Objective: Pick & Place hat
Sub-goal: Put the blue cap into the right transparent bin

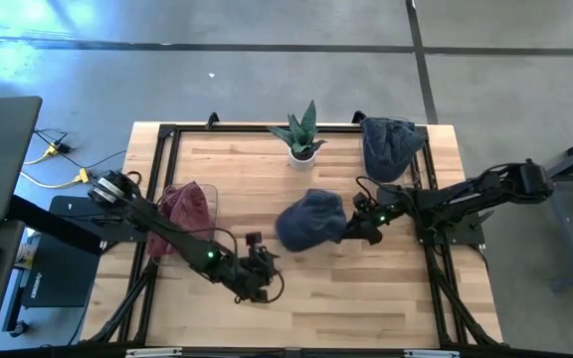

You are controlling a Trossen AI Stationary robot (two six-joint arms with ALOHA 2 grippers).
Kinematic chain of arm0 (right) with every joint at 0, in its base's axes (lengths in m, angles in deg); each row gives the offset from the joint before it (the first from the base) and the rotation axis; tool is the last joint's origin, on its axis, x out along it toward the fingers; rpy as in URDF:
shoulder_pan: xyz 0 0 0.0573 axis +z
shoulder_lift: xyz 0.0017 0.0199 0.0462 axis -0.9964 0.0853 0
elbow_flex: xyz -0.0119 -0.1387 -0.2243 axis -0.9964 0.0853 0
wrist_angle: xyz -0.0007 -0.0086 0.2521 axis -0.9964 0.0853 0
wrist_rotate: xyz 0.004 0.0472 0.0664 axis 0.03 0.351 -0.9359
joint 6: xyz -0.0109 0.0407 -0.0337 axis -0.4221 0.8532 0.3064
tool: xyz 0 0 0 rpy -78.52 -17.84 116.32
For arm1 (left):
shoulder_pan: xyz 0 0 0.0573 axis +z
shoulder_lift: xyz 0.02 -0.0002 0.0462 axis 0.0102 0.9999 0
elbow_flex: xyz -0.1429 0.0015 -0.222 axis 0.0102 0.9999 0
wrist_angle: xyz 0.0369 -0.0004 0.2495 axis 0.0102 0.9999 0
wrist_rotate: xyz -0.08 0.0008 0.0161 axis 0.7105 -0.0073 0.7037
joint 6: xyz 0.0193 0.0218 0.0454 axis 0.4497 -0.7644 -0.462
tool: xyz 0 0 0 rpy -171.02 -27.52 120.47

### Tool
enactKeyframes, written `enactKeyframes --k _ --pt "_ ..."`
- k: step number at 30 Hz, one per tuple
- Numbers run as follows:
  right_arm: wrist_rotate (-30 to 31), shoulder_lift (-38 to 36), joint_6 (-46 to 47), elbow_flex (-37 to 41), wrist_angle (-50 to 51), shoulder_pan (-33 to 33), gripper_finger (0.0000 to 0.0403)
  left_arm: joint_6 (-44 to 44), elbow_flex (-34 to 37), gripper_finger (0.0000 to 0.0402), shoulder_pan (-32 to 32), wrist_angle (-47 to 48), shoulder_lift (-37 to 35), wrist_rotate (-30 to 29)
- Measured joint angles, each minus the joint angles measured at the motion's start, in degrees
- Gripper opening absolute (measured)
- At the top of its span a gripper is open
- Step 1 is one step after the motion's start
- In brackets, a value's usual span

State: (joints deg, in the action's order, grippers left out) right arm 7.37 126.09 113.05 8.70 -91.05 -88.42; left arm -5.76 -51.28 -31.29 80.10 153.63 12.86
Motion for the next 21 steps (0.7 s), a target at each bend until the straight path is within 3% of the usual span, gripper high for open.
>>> enactKeyframes --k 3,7,10,14,17,21 --pt "-3.95 -0.82 -1.81 0.00 0.13 -1.33 0.0155 -4.45 1.79 0.0170 0.03 -7.37 2.62 2.52" --pt "-10.68 -1.85 -4.16 -0.50 2.87 -2.93 0.0188 -7.51 1.56 0.0170 0.10 -10.67 4.61 -0.63" --pt "-12.69 -2.52 -9.27 -2.35 2.98 0.22 0.0190 -5.89 1.58 0.0170 1.79 -9.84 6.22 -2.69" --pt "-8.54 -2.33 -14.03 -7.08 5.82 8.07 0.0180 -4.58 1.64 0.0170 4.41 -9.58 6.70 1.92" --pt "-3.86 -2.28 -15.95 -10.57 15.46 14.53 0.0174 -3.47 1.52 0.0170 4.48 -8.92 6.63 4.69" --pt "10.19 -2.23 -17.49 -12.24 28.23 22.83 0.0168 -2.87 1.45 0.0170 4.49 -8.73 6.63 4.56"
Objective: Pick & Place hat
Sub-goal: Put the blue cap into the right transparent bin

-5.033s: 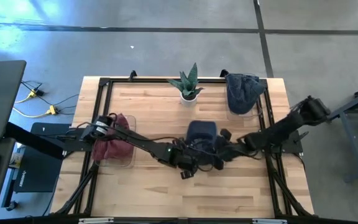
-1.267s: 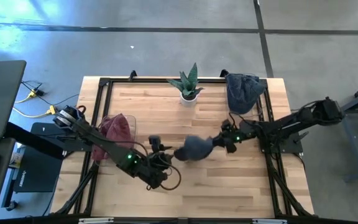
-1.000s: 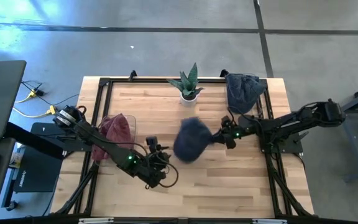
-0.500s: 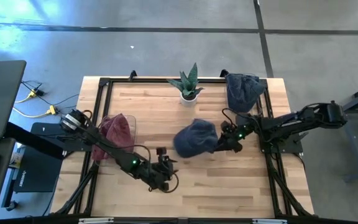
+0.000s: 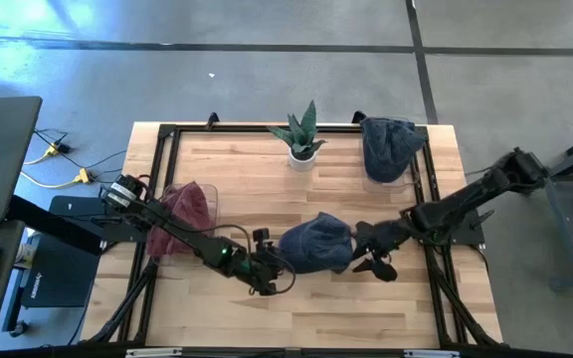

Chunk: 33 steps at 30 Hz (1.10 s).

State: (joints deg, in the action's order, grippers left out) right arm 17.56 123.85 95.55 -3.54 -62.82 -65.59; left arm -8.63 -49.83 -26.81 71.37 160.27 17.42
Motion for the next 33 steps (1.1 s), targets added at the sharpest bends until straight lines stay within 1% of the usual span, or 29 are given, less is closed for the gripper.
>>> enactKeyframes --k 2,6,7,9,11,12,14,15,18,23,24,25,28,29,31,33 --pt "5.45 0.00 0.12 -0.19 3.42 3.77 0.0166 0.56 0.00 0.0170 0.03 -0.04 0.00 0.22" --pt "11.57 -0.04 3.09 -0.21 8.06 9.99 0.0159 1.92 0.00 0.0170 0.06 -0.44 0.00 -0.79" --pt "14.44 -0.04 4.11 -0.23 9.75 11.26 0.0156 2.04 0.00 0.0170 0.06 -0.71 0.00 -1.20" --pt "23.69 -0.04 6.13 0.48 11.93 13.21 0.0149 2.08 -0.04 0.0170 0.06 -1.02 0.00 -1.44" --pt "33.69 0.31 8.22 2.33 11.44 14.20 0.0141 2.25 -0.04 0.0170 0.06 -0.66 0.00 -1.48" --pt "37.70 0.62 8.89 3.27 10.42 14.41 0.0136 2.50 -0.04 0.0170 0.06 -0.43 0.15 -1.51" --pt "42.68 1.50 9.08 5.43 5.20 14.30 0.0126 2.90 -0.09 0.0170 0.08 -0.26 0.97 -1.35" --pt "43.65 2.10 7.86 6.69 1.00 14.10 0.0120 2.90 -0.09 0.0170 0.08 0.55 1.28 -1.28" --pt "43.71 5.10 2.65 10.58 -14.44 12.65 0.0103 2.86 -0.10 0.0170 0.07 0.39 2.70 -1.16" --pt "51.75 11.92 -4.96 14.43 -37.44 10.34 0.0070 2.38 -0.09 0.0170 1.34 -0.09 5.55 -0.55" --pt "51.53 13.00 -6.33 15.00 -41.52 9.86 0.0064 2.19 -0.09 0.0170 1.58 -0.21 5.79 -0.34" --pt "49.71 13.93 -7.66 15.53 -45.47 9.38 0.0058 1.82 -0.09 0.0170 1.59 -0.43 5.99 0.08" --pt "39.53 15.43 -12.10 17.10 -56.64 8.62 0.0040 0.13 -0.09 0.0170 1.57 -1.28 7.10 0.19" --pt "37.03 15.50 -13.05 17.59 -59.44 8.64 0.0034 -0.46 -0.09 0.0170 1.53 -1.73 7.40 0.17" --pt "33.35 15.22 -14.15 18.61 -63.38 8.64 0.0023 -2.02 -0.09 0.0170 1.26 -2.45 7.56 0.52" --pt "32.37 14.42 -13.56 19.34 -63.90 8.66 0.0013 -3.51 -0.07 0.0170 0.78 -3.45 7.56 1.90"
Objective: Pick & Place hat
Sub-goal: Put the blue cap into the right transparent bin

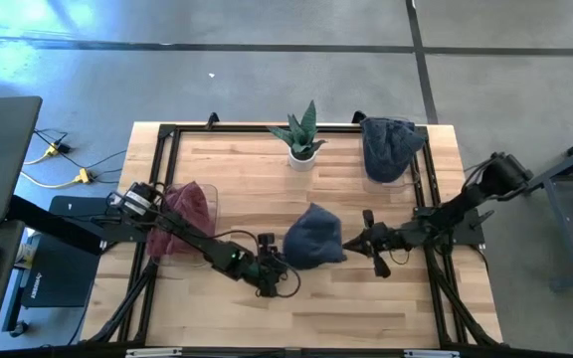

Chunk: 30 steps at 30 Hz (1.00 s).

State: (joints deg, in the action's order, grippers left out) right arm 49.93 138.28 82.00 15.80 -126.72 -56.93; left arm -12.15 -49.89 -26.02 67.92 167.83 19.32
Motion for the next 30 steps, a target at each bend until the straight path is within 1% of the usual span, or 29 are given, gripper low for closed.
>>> enactKeyframes --k 2,4,7,8,10,11,14,15,16,19,21,24,25,26,27,30 --pt "1.17 -0.53 2.97 0.31 3.56 -0.01 0.0005 -1.14 -0.01 0.0170 -0.69 0.32 -0.37 1.19" --pt "3.17 -0.98 6.48 0.27 10.82 -0.01 0.0002 -1.15 0.09 0.0170 -1.26 0.86 -1.46 1.80" --pt "8.00 -1.00 11.85 -1.16 20.44 -0.25 0.0004 -1.16 -0.54 0.0170 -1.67 1.38 -2.92 3.81" --pt "9.47 -1.03 12.95 -1.79 23.15 -0.53 0.0005 -1.20 -1.04 0.0170 -1.61 2.69 -3.48 3.84" --pt "10.73 -0.97 13.84 -3.17 27.37 -1.26 0.0006 -0.70 -2.83 0.0170 -1.47 2.45 -3.69 3.38" --pt "10.81 -0.94 13.80 -3.78 28.31 -1.61 0.0005 -0.16 -3.69 0.0170 -1.20 2.80 -3.71 2.00" --pt "10.59 -0.96 10.05 -5.54 27.32 -2.05 0.0002 1.77 -6.42 0.0170 0.03 6.03 -3.74 -2.26" --pt "10.97 -0.96 8.83 -5.96 26.54 -2.05 0.0002 1.94 -7.16 0.0170 0.75 6.64 -3.74 -2.57" --pt "11.35 -0.96 7.97 -6.36 25.84 -2.05 0.0002 2.01 -7.49 0.0170 1.58 6.57 -3.75 -2.31" --pt "10.74 -0.96 5.99 -6.94 23.19 -2.05 0.0004 2.13 -7.48 0.0170 5.08 6.79 -2.45 1.68" --pt "8.07 -0.96 4.43 -6.99 20.18 -1.53 0.0002 2.00 -7.29 0.0170 6.96 8.03 -1.04 4.48" --pt "-0.26 -0.96 -0.40 -7.02 14.56 0.84 0.0002 0.44 -7.63 0.0170 8.30 7.11 0.69 8.26" --pt "-1.92 -0.96 -2.41 -7.03 12.94 1.93 0.0003 -0.77 -7.72 0.0170 8.29 6.91 1.15 9.17" --pt "-1.81 -0.97 -4.06 -7.04 11.95 3.05 0.0003 -1.89 -7.68 0.0170 8.17 6.85 1.36 10.18" --pt "0.25 -0.98 -5.41 -7.06 11.59 4.24 0.0003 -2.74 -7.69 0.0170 7.90 6.70 1.37 11.32" --pt "10.42 -1.00 -7.91 -7.09 13.71 7.81 0.0002 -4.83 -7.63 0.0170 6.89 6.02 1.49 12.90"
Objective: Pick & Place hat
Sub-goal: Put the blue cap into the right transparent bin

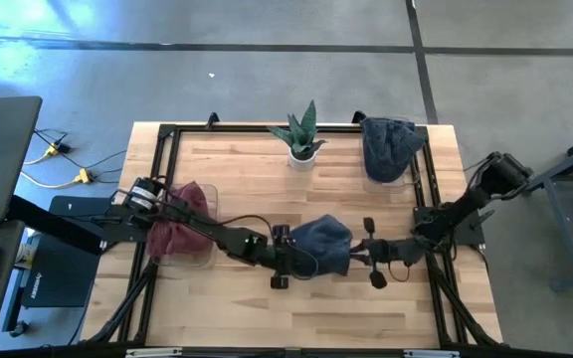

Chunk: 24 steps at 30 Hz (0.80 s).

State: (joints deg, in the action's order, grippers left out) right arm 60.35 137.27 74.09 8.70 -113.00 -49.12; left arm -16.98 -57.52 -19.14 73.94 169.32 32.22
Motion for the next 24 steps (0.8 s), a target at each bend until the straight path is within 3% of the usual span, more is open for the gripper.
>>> enactKeyframes --k 4,15,21,24 --pt "5.49 -0.01 -0.83 0.00 5.32 3.47 0.0005 -2.72 0.09 0.0170 -1.32 -0.37 0.06 0.74" --pt "0.99 0.88 5.05 -0.01 24.33 4.34 0.0074 -5.47 0.17 0.0170 -3.15 -1.08 0.17 1.65" --pt "12.68 7.45 1.29 -0.01 15.13 2.42 0.0061 -5.57 0.26 0.0170 -3.15 -2.10 0.24 1.69" --pt "20.53 10.87 -3.32 0.02 3.85 1.19 0.0034 -6.54 0.28 0.0170 -3.17 -3.57 0.30 2.62"
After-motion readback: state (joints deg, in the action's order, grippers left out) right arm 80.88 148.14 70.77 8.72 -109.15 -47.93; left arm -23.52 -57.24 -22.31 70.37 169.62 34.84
